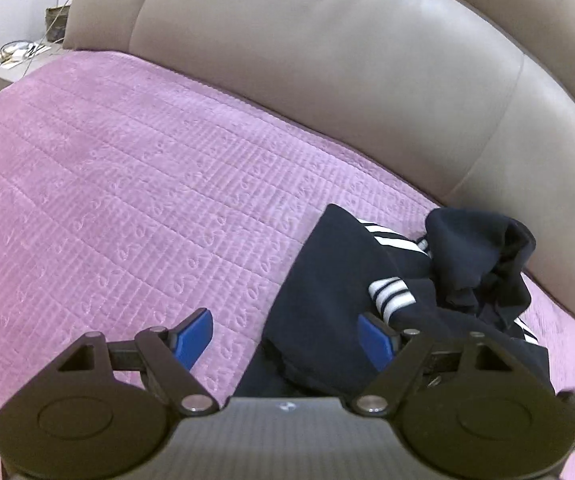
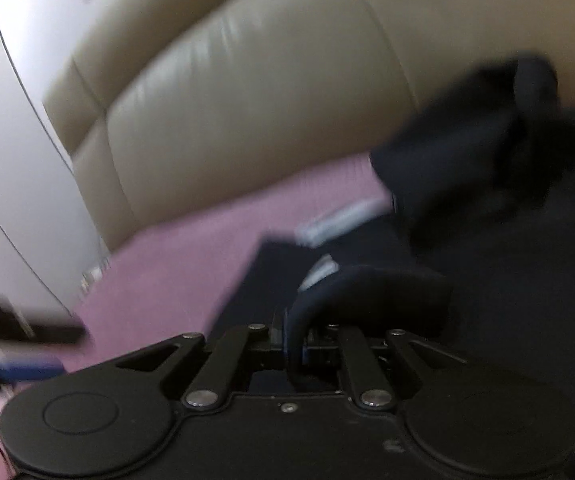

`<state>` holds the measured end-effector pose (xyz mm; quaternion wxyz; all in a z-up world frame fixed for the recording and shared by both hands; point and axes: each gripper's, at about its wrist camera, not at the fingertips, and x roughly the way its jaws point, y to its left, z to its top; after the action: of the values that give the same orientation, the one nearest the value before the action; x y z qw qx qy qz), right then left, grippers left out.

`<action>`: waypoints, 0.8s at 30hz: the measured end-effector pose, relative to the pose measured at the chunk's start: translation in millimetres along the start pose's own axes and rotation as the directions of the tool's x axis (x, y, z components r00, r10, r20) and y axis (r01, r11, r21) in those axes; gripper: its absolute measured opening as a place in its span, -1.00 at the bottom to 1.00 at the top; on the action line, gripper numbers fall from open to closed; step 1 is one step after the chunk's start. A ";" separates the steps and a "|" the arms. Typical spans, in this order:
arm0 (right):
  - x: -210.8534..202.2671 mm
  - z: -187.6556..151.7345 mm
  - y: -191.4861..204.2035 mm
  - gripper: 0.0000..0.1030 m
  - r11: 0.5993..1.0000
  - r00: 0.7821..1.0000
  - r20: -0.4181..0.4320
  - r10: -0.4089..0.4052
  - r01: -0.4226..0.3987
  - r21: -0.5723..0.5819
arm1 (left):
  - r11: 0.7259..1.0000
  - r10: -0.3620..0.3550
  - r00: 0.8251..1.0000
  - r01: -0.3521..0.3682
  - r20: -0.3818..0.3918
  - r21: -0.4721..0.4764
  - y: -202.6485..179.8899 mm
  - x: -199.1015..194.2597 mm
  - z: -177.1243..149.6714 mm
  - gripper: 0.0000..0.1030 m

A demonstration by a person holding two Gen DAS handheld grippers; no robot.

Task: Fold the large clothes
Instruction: 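Carry the held sleeve with the right gripper across the hoodie body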

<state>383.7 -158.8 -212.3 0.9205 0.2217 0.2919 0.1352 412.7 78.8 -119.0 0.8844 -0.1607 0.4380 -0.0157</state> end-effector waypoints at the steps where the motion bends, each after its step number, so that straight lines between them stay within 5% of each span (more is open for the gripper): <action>1: 4.0 -3.4 -1.3 -0.58 1.000 1.000 -0.021 0.000 0.001 0.010 | 1.000 0.000 1.000 0.000 -0.002 -0.012 2.6 0.9 0.6 0.57; 3: 5.0 -7.9 -4.4 -0.44 0.999 1.000 -0.024 0.017 -0.016 0.043 | 0.999 -0.001 1.000 0.001 -0.005 -0.032 6.7 2.6 2.6 0.57; 4: 3.1 -7.9 -8.9 -0.23 0.996 0.999 -0.015 0.042 -0.041 0.081 | 0.999 0.000 1.000 0.000 -0.005 -0.042 8.9 2.1 3.5 0.57; 5: 3.6 1.3 -11.7 0.20 0.989 0.997 0.001 0.073 -0.072 0.128 | 0.999 0.000 1.000 0.000 -0.002 -0.047 11.1 1.3 4.0 0.57; 7: 0.1 3.5 -22.7 0.55 0.953 0.987 0.059 0.149 -0.159 0.257 | 0.998 -0.002 1.000 0.002 0.006 -0.058 13.2 -1.1 5.6 0.57; 9: 0.2 6.5 -27.5 0.36 0.924 0.981 0.104 0.164 -0.190 0.333 | 0.998 -0.004 1.000 0.005 0.009 -0.065 13.8 -1.7 6.7 0.57; 10: 0.1 8.9 -26.0 -0.35 0.930 0.985 0.117 0.125 -0.157 0.333 | 0.998 -0.006 1.000 0.006 0.009 -0.067 14.1 -1.9 6.7 0.57; 11: -0.7 12.1 -22.3 -0.77 0.938 0.986 0.135 0.094 -0.134 0.319 | 0.998 -0.006 1.000 0.007 0.008 -0.069 15.0 -0.9 6.8 0.57; 13: -10.9 17.9 -7.3 -0.77 0.960 0.976 0.202 0.084 -0.133 0.245 | 0.997 -0.001 1.000 0.002 0.010 -0.079 17.5 -0.3 6.8 0.56; 15: -22.1 28.0 27.7 -0.77 0.997 0.967 0.245 0.066 -0.073 0.021 | 0.996 0.008 1.000 -0.005 0.030 -0.094 21.2 -2.5 7.6 0.56; 16: -21.4 31.1 47.3 -0.62 0.995 0.971 0.236 0.036 -0.013 -0.099 | 0.995 0.014 0.999 -0.009 0.042 -0.098 22.4 -4.8 8.9 0.56; 19: 9.1 37.4 81.4 0.32 0.959 1.000 0.009 -0.003 0.005 -0.283 | 0.993 0.019 0.998 -0.011 0.065 -0.115 25.2 -8.6 10.2 0.56; 21: 15.6 30.5 92.9 0.33 0.937 0.997 -0.074 0.008 -0.033 -0.347 | 0.992 0.012 0.998 -0.005 0.062 -0.124 27.5 -7.9 10.9 0.56; 24: -2.6 32.0 90.3 0.35 0.950 0.996 -0.069 0.049 -0.067 -0.304 | 0.994 0.016 0.999 -0.010 0.049 -0.113 25.0 -4.7 10.6 0.56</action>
<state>389.9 -92.2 -143.6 0.9301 0.0808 0.2886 0.2124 415.3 106.1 -116.8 0.8845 -0.2078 0.4173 0.0187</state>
